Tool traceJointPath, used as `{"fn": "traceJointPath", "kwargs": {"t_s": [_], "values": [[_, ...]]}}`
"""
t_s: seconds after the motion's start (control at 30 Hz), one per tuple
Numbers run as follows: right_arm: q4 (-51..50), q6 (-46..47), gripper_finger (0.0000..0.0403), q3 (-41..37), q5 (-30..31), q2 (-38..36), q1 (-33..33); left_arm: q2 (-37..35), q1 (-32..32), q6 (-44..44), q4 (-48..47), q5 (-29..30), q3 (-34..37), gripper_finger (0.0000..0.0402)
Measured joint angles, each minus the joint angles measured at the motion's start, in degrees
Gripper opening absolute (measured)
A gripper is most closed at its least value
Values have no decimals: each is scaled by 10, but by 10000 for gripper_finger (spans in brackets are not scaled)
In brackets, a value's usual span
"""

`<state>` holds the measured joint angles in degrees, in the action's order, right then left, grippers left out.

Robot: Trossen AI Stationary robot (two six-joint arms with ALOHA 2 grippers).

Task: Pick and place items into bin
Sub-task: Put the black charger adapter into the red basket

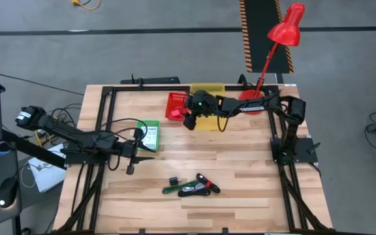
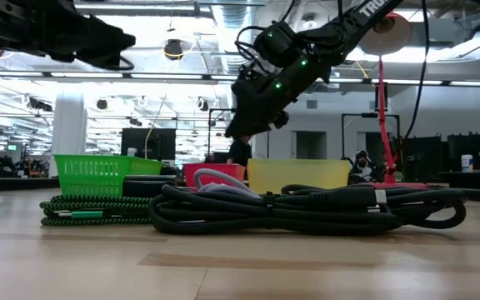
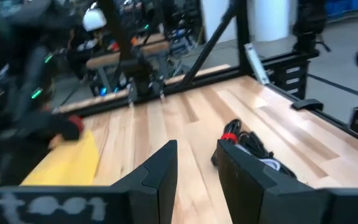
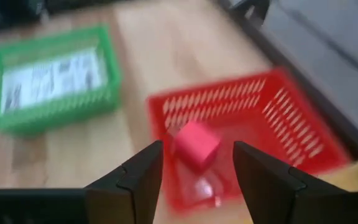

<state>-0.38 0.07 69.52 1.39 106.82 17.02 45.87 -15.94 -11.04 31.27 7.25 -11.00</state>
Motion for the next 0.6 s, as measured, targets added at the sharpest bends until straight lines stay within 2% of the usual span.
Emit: {"fn": "traceJointPath", "kwargs": {"t_s": [0.1,0.3,0.47,0.6], "values": [[-58,19,181,1,2,-3,-14,0,0,29,-16,20,0,103],[-228,54,174,24,2,-22,-47,14,0,72,-45,18,-11,103],[-335,73,170,30,6,-36,-83,81,0,121,-104,21,-63,103],[-400,77,165,30,35,-39,-108,154,0,162,-157,12,-115,103]]}}
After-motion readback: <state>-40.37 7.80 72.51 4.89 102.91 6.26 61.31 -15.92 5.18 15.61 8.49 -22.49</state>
